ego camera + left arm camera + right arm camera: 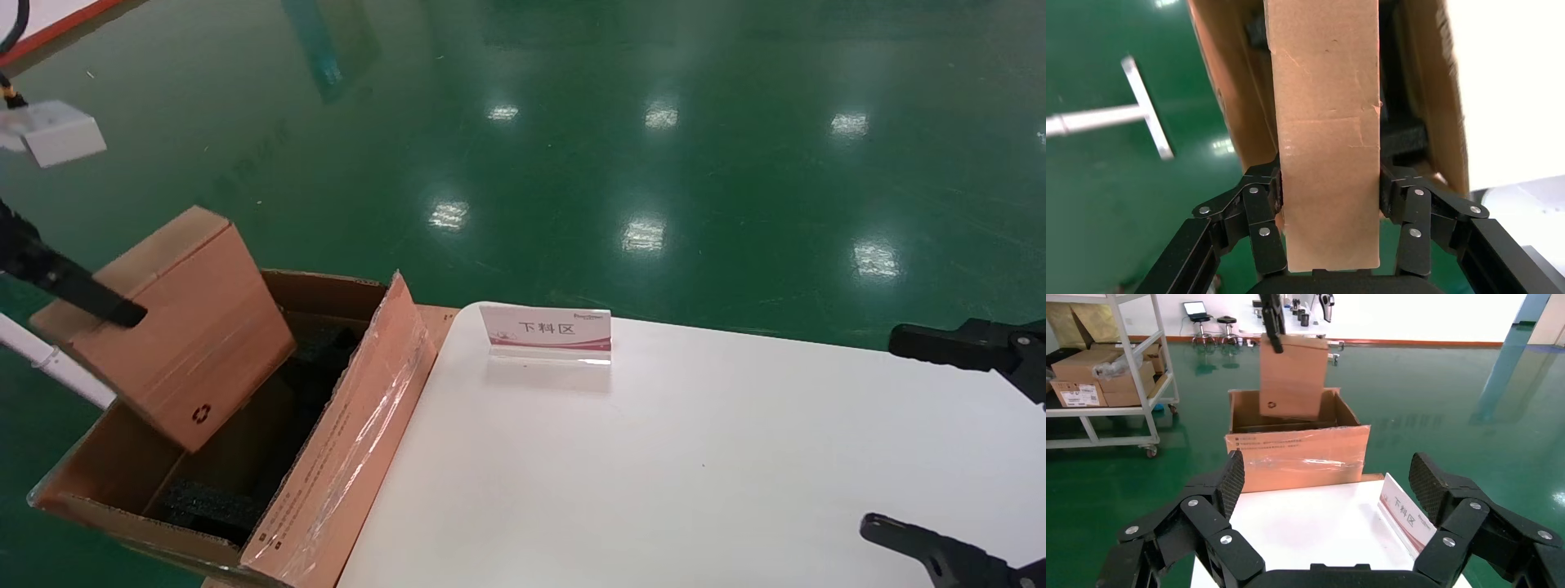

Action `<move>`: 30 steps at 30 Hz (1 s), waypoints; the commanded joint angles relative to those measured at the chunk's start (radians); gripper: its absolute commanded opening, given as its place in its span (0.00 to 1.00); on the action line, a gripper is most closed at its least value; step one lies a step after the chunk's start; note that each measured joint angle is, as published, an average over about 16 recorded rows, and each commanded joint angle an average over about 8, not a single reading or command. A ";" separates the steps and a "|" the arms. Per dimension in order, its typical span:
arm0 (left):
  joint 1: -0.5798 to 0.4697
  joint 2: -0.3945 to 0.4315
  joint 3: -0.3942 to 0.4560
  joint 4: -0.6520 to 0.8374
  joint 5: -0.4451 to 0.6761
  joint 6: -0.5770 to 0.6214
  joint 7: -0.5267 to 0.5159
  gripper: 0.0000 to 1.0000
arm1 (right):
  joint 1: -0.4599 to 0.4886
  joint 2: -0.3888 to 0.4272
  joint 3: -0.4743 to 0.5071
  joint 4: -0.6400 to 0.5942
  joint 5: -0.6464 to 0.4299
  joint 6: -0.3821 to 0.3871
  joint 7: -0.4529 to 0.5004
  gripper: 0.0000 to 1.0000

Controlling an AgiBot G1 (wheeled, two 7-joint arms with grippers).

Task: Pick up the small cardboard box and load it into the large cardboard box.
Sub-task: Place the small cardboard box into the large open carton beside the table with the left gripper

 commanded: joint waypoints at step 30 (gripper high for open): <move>0.124 -0.089 0.123 -0.125 0.012 -0.179 -0.184 0.00 | 0.000 0.001 -0.002 0.000 0.001 0.001 -0.001 1.00</move>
